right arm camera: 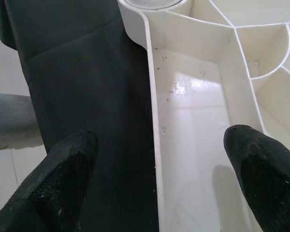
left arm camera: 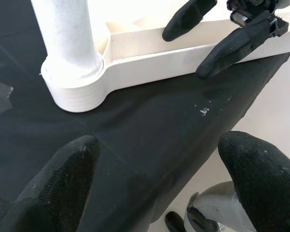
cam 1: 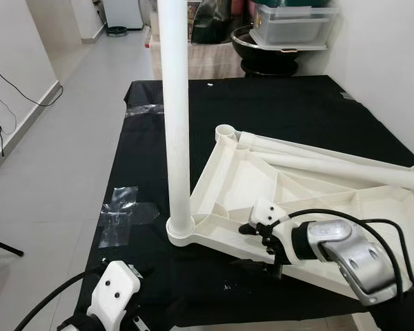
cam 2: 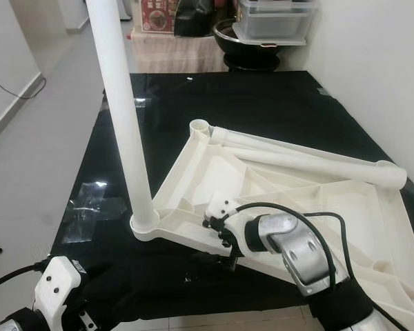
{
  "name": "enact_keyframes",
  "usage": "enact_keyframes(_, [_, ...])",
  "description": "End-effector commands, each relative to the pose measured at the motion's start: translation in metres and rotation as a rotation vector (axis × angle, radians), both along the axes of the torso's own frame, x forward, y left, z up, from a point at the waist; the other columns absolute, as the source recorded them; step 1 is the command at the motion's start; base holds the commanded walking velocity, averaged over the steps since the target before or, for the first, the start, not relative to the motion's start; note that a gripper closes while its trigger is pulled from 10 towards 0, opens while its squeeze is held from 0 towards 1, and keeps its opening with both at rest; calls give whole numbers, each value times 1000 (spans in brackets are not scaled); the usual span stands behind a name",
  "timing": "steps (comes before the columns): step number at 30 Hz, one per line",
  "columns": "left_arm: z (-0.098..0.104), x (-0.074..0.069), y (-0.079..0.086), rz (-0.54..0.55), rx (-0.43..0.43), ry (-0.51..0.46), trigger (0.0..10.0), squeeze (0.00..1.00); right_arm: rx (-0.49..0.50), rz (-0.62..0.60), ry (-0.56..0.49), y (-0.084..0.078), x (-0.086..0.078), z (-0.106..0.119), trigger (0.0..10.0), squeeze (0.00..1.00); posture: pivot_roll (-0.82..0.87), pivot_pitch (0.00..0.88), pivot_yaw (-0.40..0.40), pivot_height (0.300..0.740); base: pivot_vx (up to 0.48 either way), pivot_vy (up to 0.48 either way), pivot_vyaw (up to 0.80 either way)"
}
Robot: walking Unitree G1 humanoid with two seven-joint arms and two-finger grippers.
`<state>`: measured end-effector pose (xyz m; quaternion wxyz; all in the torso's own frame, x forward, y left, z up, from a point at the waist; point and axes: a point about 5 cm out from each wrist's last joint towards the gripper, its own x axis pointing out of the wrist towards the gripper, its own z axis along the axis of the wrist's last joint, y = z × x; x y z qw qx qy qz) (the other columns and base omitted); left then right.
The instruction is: Building children table
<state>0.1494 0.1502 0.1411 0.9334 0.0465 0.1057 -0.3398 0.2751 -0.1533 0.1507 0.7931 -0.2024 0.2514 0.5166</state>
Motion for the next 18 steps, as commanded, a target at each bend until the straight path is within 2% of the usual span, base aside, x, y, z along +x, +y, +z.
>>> enact_keyframes(1, [-3,-1,3,-12,15,17,10000,0,0,9,1,5,-2,1,10000,0,63,80,-42,740,0,0,0])
enact_keyframes(4, [-3,-1,4,-14,16,16,10000,0,-29,-1,26,5,-4,-5,10000,0,62,79,-42,740,0,0,0])
enact_keyframes(7, [-2,-1,4,-19,19,8,10000,0,-87,-62,44,5,-3,-15,10000,0,59,78,-46,740,0,0,0])
enact_keyframes(8, [-2,-1,4,-20,21,4,10000,0,-103,-91,36,5,-1,-17,4431,0,58,80,-48,740,0,0,0])
enact_keyframes(9, [-1,0,4,-20,22,-1,10000,0,-106,-114,26,6,1,-19,0,0,59,82,-49,740,0,0,0])
enact_keyframes(15, [0,1,5,-16,21,-9,10000,0,-89,-146,-16,12,6,-18,0,0,59,85,-49,740,0,0,0])
enact_keyframes(18, [1,1,5,-12,22,-15,10000,0,30,-31,-223,39,13,2,0,0,56,89,-48,740,0,0,0])
